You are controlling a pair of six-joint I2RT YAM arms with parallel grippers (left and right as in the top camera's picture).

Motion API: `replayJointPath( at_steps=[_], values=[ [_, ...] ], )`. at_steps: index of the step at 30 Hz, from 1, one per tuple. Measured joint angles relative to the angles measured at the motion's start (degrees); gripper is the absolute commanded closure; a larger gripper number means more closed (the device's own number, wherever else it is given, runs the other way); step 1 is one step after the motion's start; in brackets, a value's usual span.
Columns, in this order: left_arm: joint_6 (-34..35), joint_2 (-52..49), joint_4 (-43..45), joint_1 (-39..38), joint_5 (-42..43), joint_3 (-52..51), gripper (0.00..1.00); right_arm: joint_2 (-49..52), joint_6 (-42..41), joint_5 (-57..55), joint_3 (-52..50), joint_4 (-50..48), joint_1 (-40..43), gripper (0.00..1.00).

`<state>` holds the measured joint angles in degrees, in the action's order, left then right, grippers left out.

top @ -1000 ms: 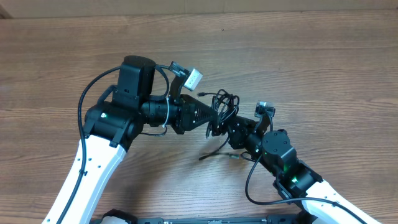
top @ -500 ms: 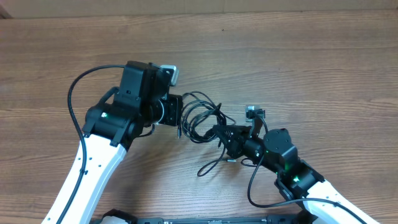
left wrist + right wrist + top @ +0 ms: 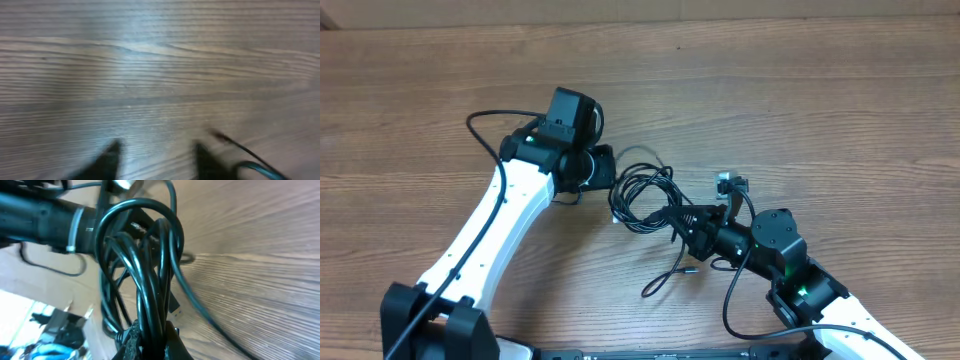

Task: Untangle cables

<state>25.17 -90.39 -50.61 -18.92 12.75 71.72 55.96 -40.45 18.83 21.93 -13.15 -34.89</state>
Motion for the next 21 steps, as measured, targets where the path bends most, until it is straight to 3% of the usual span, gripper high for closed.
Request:
replayJointPath(
  at_steps=[4,7,10,13,21],
  values=[
    [-0.04,0.17,-0.39,1.42,4.98,0.37,0.02,0.0,-0.04,-5.31,0.0,3.93,0.0,0.96],
    [-0.04,1.14,-0.48,3.08,9.35,0.96,0.05,0.02,0.0,-10.05,0.0,5.57,0.0,0.96],
    [-0.04,3.5,-1.92,4.48,13.53,1.62,0.13,0.13,-0.07,-13.07,0.0,5.05,0.0,0.96],
    [-0.07,5.57,-6.25,4.22,15.78,2.05,0.32,0.15,-0.04,-14.84,0.0,5.07,0.0,0.96],
    [5.6,6.01,-7.13,-1.66,16.81,1.29,0.41,0.24,-0.07,-17.35,0.0,5.38,0.0,0.96]
  ],
)
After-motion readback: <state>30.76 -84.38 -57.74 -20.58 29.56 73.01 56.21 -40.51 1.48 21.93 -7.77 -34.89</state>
